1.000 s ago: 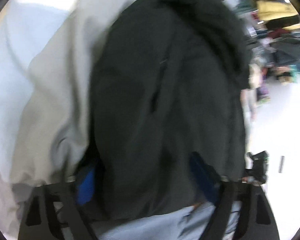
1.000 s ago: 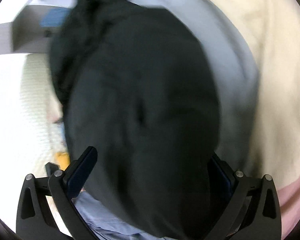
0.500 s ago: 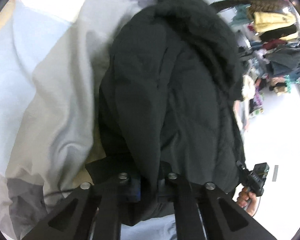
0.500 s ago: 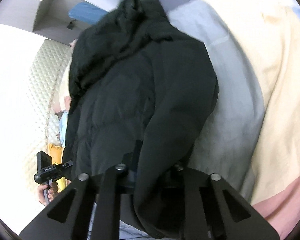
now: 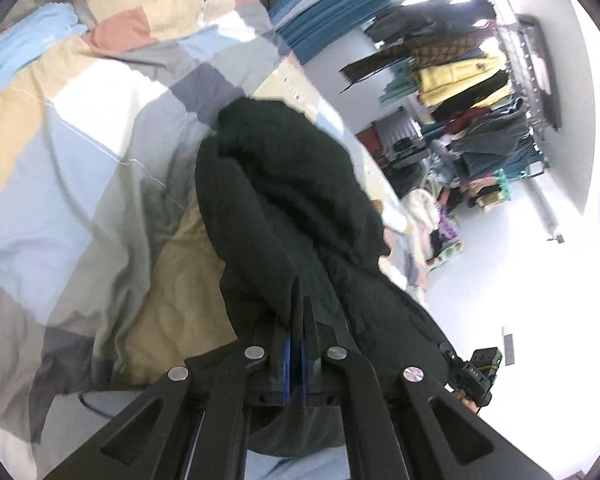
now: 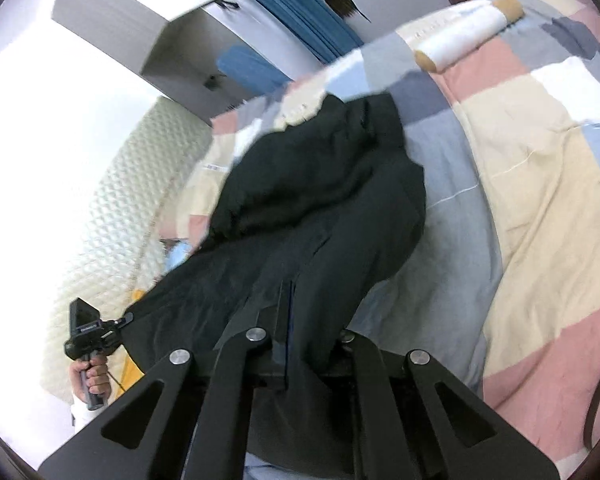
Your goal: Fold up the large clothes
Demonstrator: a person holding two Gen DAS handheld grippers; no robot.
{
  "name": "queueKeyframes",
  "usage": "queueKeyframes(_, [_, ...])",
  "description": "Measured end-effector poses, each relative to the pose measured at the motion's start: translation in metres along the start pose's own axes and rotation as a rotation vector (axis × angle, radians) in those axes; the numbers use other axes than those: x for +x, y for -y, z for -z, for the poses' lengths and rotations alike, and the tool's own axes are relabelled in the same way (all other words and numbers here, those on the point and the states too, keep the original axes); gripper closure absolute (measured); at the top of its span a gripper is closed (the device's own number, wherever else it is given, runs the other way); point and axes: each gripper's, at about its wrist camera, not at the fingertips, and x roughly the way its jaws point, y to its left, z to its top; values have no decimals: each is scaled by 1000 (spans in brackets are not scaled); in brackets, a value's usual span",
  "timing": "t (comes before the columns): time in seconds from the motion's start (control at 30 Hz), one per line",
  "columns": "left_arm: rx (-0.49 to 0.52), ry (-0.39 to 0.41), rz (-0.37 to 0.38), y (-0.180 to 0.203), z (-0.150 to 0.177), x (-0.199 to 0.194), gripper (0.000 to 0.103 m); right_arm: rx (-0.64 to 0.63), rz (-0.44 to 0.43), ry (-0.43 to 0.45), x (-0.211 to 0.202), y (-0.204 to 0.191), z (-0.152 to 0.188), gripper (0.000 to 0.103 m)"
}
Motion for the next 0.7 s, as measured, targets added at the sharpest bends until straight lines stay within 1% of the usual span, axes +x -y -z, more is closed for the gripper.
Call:
queueKeyframes(0.1, [14, 14, 16, 9, 9, -21, 101, -8, -34, 28, -31, -10, 13, 98])
queueKeyframes(0.17, [39, 17, 23, 13, 19, -42, 101, -11, -54, 40, -51, -14, 24, 98])
queueKeyframes(0.3, [101, 32, 36, 27, 40, -89, 101, -23, -69, 52, -94, -32, 49, 98])
queueKeyframes(0.43, [143, 57, 42, 45, 55, -118, 101, -41, -74, 84, -134, -50, 67, 98])
queueKeyframes(0.57, [183, 59, 19, 59, 55, -129, 101, -44, -63, 115, -154, -64, 69, 98])
queueKeyframes(0.63, [191, 53, 0, 64, 47, -125, 101, -52, -51, 120, -154, -67, 63, 98])
queueKeyframes(0.7, [205, 59, -18, 71, 31, -117, 101, -32, -53, 124, -149, -64, 52, 98])
